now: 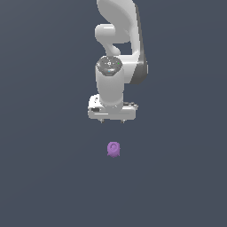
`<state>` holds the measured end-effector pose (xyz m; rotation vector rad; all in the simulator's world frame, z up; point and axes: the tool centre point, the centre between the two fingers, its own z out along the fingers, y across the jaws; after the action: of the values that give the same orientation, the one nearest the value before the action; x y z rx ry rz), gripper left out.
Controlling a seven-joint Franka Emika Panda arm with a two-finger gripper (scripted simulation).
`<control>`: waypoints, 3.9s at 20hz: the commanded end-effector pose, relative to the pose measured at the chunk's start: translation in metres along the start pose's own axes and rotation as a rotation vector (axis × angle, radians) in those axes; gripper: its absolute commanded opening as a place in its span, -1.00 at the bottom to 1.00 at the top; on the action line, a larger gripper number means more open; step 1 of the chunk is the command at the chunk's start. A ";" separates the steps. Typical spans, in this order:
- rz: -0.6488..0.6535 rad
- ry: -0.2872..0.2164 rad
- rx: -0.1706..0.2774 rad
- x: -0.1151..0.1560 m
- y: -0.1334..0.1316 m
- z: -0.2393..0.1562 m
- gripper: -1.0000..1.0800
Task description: Pick up the object and move it to a goal position.
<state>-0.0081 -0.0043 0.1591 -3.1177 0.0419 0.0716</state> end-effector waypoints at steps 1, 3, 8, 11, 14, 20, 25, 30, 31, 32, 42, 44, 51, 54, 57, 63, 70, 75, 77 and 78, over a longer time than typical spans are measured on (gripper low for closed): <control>0.001 -0.001 0.001 0.000 0.000 0.000 0.92; 0.001 -0.001 0.001 -0.001 0.000 0.000 0.92; 0.001 0.002 -0.001 0.005 0.000 0.003 0.92; 0.002 0.005 -0.003 0.013 -0.001 0.007 0.92; 0.003 0.010 -0.006 0.023 -0.001 0.012 0.92; 0.006 0.024 -0.013 0.053 -0.004 0.031 0.92; 0.009 0.036 -0.018 0.074 -0.006 0.048 0.92; 0.011 0.043 -0.021 0.087 -0.007 0.059 0.92; 0.012 0.044 -0.021 0.089 -0.007 0.060 0.92; 0.012 0.045 -0.021 0.090 -0.007 0.062 0.92; 0.012 0.045 -0.022 0.092 -0.007 0.074 0.92; 0.012 0.046 -0.022 0.092 -0.007 0.083 0.92; 0.012 0.046 -0.022 0.093 -0.006 0.113 0.92; 0.012 0.046 -0.022 0.095 -0.006 0.114 0.92; 0.012 0.046 -0.022 0.095 -0.006 0.114 -1.00; 0.012 0.046 -0.022 0.095 -0.006 0.114 -1.00; 0.012 0.046 -0.022 0.093 -0.007 0.110 -1.00; 0.012 0.046 -0.022 0.087 -0.012 0.097 -1.00; 0.012 0.046 -0.022 0.083 -0.015 0.088 -1.00; 0.012 0.046 -0.022 0.081 -0.017 0.083 -1.00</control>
<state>0.0720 0.0100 0.0654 -3.1411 0.0621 0.0021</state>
